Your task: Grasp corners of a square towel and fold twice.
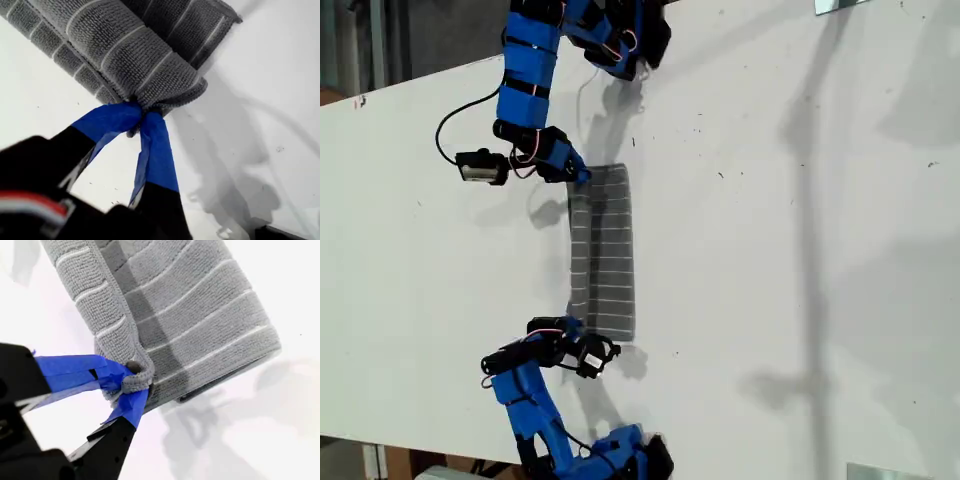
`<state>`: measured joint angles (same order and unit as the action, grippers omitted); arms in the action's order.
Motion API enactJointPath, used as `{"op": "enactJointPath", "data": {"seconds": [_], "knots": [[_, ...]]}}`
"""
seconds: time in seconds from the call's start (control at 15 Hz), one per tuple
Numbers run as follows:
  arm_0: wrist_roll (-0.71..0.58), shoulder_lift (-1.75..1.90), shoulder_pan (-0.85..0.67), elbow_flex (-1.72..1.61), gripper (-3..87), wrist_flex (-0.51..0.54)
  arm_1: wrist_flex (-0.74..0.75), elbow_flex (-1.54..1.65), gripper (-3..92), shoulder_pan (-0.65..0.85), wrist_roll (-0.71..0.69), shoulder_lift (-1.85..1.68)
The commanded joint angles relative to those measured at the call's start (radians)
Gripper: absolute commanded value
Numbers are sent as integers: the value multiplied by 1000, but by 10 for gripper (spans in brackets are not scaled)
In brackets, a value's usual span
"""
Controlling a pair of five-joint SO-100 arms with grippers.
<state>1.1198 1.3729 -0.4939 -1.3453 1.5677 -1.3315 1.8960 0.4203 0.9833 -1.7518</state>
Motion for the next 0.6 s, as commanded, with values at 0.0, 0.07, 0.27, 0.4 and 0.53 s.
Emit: {"op": "enactJointPath", "data": {"seconds": [0.0,0.07,0.27,0.4,0.53], "knots": [[64,67,89,3,0,38,-29,-52,-1,-49,6,-61],[100,72,132,-17,0,38,-34,-40,-1,-78,21,-60],[166,72,210,-52,0,32,-15,21,-1,-132,49,-37],[184,75,236,-44,0,32,2,60,-1,-146,67,-37],[173,81,247,-12,127,41,2,67,182,-160,78,-58]]}}
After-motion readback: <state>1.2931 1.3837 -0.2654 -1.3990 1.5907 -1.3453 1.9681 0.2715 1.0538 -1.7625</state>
